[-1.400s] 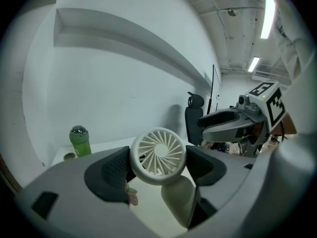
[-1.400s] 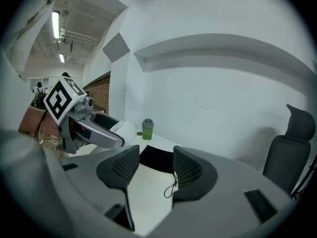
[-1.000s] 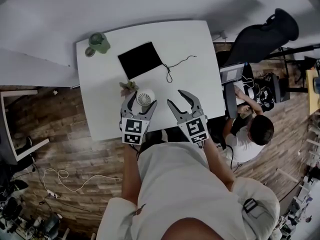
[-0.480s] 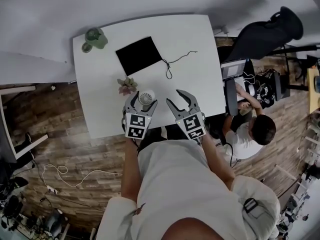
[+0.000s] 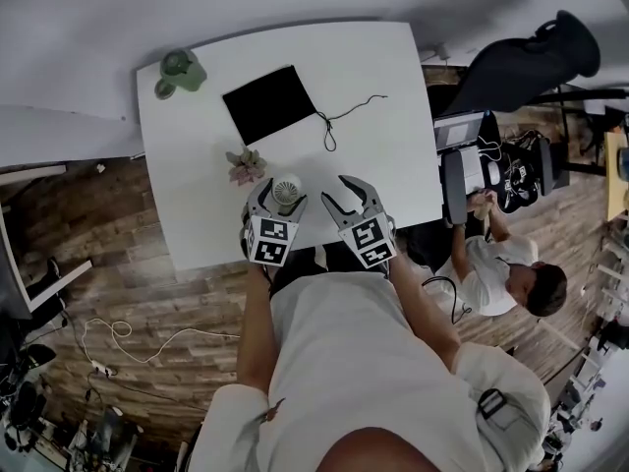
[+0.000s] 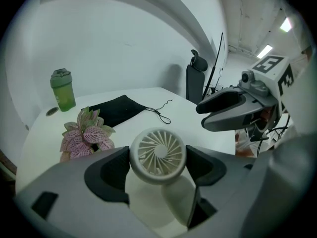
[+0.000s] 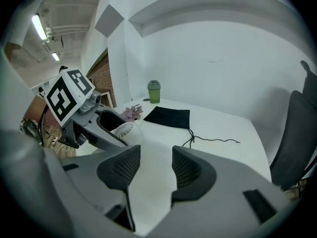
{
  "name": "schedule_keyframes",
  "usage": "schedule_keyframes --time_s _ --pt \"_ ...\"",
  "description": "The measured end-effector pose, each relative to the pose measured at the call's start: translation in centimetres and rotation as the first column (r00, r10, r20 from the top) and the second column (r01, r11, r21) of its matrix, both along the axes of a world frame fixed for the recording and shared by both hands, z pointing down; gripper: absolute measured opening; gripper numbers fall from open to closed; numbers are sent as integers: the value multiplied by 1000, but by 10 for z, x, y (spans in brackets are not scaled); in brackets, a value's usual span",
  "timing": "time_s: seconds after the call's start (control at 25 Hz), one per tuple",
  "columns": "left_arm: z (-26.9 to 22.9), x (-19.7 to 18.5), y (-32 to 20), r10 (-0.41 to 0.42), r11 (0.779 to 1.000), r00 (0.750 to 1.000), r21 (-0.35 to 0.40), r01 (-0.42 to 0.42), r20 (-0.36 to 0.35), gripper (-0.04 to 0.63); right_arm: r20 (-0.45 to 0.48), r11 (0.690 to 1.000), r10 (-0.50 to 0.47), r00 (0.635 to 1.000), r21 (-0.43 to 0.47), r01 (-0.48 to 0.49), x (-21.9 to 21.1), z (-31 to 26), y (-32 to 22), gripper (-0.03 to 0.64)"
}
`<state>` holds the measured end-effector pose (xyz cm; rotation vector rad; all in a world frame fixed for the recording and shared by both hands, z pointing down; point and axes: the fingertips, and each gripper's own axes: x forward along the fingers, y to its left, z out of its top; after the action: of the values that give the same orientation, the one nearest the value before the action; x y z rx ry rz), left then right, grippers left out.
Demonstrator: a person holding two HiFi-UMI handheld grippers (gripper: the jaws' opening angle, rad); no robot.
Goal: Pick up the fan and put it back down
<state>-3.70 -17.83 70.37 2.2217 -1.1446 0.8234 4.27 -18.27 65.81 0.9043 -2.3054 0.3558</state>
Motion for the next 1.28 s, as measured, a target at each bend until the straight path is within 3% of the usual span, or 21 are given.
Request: schedule_keyframes --time_s 0.76,1.28 --pt "32 3 7 3 997 1000 -74 -1 18 353 -22 998 -26 999 -49 25 -1 23 10 201" --pt "38 8 4 19 998 999 -63 -17 29 354 -29 999 -20 999 -43 18 -4 24 11 201"
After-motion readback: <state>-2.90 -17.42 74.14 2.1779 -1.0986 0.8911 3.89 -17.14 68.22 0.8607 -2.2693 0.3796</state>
